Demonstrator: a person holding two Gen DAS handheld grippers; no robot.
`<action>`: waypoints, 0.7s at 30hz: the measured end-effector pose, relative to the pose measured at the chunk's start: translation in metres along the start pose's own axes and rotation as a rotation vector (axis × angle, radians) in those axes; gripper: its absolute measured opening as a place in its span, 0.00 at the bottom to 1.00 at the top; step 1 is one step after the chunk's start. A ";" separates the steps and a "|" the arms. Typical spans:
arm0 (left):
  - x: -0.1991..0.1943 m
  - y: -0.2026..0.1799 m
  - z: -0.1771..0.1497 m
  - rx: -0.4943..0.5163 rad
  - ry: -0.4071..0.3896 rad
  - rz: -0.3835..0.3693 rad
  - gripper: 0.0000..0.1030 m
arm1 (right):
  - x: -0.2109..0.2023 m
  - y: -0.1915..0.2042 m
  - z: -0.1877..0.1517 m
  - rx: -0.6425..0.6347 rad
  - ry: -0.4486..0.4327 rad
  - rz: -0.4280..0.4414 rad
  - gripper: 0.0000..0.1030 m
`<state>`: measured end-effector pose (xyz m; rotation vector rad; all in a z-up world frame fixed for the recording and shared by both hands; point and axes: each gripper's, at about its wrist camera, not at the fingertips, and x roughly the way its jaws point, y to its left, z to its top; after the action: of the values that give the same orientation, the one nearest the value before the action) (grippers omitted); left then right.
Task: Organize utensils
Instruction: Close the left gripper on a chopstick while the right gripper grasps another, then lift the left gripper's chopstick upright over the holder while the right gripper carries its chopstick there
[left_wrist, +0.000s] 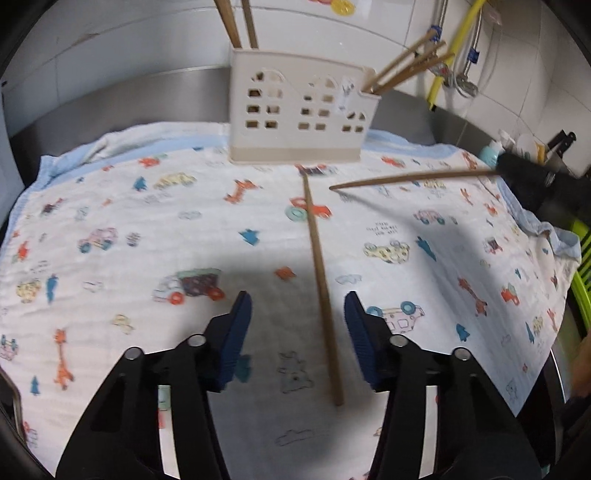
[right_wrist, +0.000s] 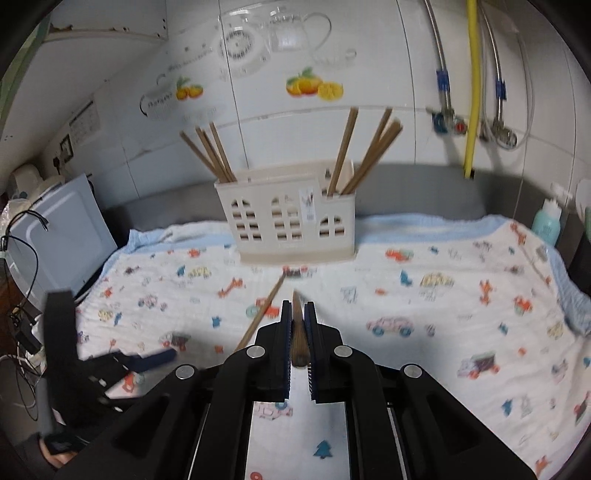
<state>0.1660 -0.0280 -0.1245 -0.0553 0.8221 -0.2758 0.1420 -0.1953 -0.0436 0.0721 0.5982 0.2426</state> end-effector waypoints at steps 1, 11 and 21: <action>0.002 -0.001 0.000 0.000 0.006 -0.004 0.42 | -0.002 -0.001 0.002 -0.003 -0.006 0.002 0.06; 0.026 -0.014 0.002 0.005 0.056 -0.011 0.16 | -0.016 -0.005 0.021 -0.047 -0.049 0.019 0.06; 0.032 -0.018 0.002 0.014 0.070 0.057 0.06 | -0.018 -0.003 0.030 -0.081 -0.047 0.036 0.07</action>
<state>0.1844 -0.0535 -0.1428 -0.0093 0.8900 -0.2302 0.1453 -0.2025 -0.0090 0.0103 0.5400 0.2993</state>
